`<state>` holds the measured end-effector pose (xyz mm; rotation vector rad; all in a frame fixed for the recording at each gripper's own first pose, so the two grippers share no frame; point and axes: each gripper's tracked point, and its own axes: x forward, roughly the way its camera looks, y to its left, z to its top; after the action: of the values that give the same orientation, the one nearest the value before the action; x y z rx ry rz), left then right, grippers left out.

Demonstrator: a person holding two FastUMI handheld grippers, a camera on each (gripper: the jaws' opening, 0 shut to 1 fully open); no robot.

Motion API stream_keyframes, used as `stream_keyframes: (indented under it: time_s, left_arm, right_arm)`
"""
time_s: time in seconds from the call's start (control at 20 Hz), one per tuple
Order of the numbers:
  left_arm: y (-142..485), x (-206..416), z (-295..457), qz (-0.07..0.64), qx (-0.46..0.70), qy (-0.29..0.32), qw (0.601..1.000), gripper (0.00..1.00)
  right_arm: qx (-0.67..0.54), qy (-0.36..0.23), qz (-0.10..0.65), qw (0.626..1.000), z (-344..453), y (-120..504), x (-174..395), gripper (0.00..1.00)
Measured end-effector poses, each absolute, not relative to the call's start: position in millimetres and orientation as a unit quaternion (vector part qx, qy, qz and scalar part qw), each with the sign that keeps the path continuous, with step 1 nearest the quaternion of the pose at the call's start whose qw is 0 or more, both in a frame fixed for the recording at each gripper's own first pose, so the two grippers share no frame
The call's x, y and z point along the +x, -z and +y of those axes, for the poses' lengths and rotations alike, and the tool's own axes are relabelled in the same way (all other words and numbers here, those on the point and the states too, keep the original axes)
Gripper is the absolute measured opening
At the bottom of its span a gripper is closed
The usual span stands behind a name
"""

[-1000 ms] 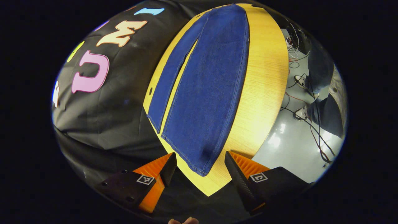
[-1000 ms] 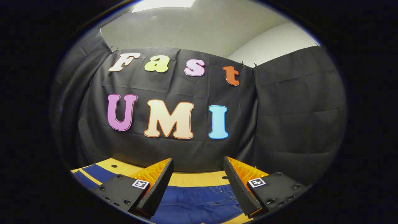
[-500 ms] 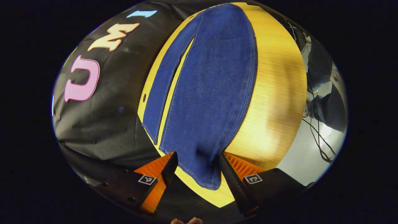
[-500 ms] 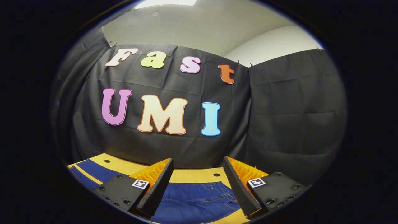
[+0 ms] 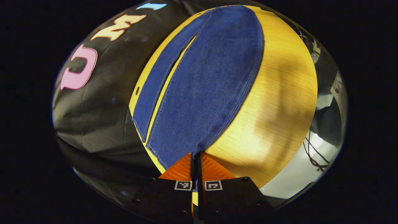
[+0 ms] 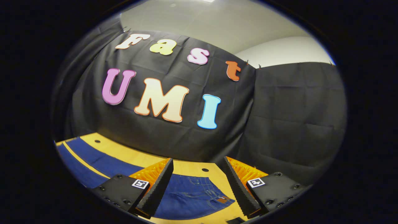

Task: Grasp the waist and the cuffs of the jeans and fold them to make the two legs overlap; first hold the waist and fold one-third of the jeans toward the cuffs, then hold the cuffs and fold the remaining one-third in the same direction to finish folding.

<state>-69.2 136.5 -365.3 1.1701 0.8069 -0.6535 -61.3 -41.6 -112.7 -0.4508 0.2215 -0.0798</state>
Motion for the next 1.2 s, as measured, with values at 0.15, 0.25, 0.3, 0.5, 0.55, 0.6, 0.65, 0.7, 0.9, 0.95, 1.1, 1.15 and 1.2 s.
stream_keyframes:
  time_s: [0.15,0.25,0.3,0.5,0.55,0.6,0.65,0.7,0.9,0.95,1.1,1.15,1.2]
  left_arm:
    - [365.8,-68.8,136.4,0.381,0.509,0.285,0.717,0.0]
    - [365.2,-69.1,135.3,0.385,0.502,0.288,0.719,0.0]
    - [365.9,-68.4,136.9,0.389,0.499,0.286,0.72,0.0]
    - [364.7,-68.4,137.8,0.395,0.511,0.275,0.712,0.0]
    - [364.8,-67.3,137.3,0.396,0.514,0.273,0.71,0.0]
    - [365.0,-67.2,137.3,0.398,0.516,0.272,0.708,0.0]
    - [365.0,-67.2,137.5,0.402,0.516,0.272,0.706,0.0]
    - [364.7,-68.0,137.4,0.406,0.515,0.272,0.704,0.0]
    - [364.3,-67.8,138.2,0.415,0.522,0.266,0.696,0.0]
    - [363.8,-67.3,137.2,0.416,0.526,0.264,0.694,0.0]
    - [363.0,-67.2,137.8,0.419,0.535,0.261,0.686,0.0]
    - [362.7,-67.2,137.3,0.421,0.535,0.259,0.685,0.0]
    - [362.8,-67.4,137.9,0.424,0.534,0.257,0.685,0.0]
  right_arm:
    - [-0.323,0.006,0.145,0.935,-62.5,144.6,-66.7,1.0]
    - [-0.365,-0.015,0.166,0.916,-74.4,167.1,-69.1,1.0]
    - [-0.38,-0.025,0.176,0.907,-82.1,179.3,-70.4,0.99]
    - [-0.455,-0.062,0.225,0.86,-123.2,227.1,-80.8,1.0]
    - [-0.471,-0.073,0.238,0.846,-133.4,239.1,-85.8,0.99]
    - [-0.484,-0.084,0.247,0.835,-140.3,249.7,-90.8,0.99]
    - [-0.498,-0.097,0.257,0.823,-147.4,260.2,-95.3,0.99]
    - [-0.51,-0.111,0.265,0.811,-153.4,270.4,-99.0,0.99]
    - [-0.558,-0.179,0.297,0.754,-167.3,315.8,-108.2,0.99]
    - [-0.566,-0.196,0.304,0.741,-171.4,326.1,-112.4,0.99]
    - [-0.587,-0.245,0.32,0.702,-176.4,359.7,-123.5,0.99]
    - [-0.591,-0.262,0.323,0.691,-176.2,368.4,-126.3,1.0]
    - [-0.596,-0.279,0.326,0.679,-176.4,378.7,-128.8,0.99]
